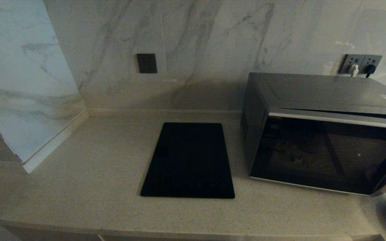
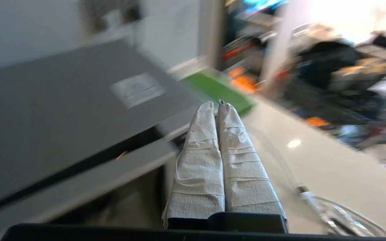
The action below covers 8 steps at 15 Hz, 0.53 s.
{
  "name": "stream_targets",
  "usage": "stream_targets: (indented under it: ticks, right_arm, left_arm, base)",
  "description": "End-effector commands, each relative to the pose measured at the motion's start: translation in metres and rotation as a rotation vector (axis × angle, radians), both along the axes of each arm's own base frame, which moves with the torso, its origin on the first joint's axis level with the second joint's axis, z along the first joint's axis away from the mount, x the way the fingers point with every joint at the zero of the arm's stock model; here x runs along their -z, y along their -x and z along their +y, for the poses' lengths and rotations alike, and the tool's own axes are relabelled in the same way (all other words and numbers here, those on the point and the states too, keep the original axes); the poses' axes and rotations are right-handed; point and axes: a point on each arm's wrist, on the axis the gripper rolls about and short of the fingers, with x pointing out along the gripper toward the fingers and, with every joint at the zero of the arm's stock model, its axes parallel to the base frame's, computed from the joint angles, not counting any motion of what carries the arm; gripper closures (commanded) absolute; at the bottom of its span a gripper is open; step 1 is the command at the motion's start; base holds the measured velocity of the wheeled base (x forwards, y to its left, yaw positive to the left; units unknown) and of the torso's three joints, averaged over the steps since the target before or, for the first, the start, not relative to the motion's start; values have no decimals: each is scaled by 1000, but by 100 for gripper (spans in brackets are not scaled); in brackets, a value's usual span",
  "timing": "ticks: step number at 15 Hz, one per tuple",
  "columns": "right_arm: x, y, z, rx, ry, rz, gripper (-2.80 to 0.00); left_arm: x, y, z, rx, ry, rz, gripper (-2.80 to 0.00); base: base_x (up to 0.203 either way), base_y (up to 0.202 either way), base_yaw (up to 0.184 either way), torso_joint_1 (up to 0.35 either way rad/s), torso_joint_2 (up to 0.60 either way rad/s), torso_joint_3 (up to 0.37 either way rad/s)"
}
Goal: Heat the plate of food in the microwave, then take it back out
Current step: Open the microwave oven
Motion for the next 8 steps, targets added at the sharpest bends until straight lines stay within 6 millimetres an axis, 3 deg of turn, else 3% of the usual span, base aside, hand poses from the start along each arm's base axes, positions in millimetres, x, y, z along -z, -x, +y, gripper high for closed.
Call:
stream_targets:
  ticks: [1, 3, 8]
  right_arm:
    - [-10, 15, -1, -180, -101, 147, 0]
    - [-16, 23, 0, -329, -240, 223, 0]
    - [-24, 28, 3, -463, -477, 255, 0]
  left_arm:
    - [0, 0, 0, -1, 1, 1, 0]
    - [0, 0, 0, -1, 1, 1, 0]
    - [0, 0, 0, -1, 1, 0, 0]
  base:
    - [0, 0, 0, 0, 0, 0]
    - [0, 0, 0, 0, 0, 0]
    - [0, 0, 0, 0, 0, 0]
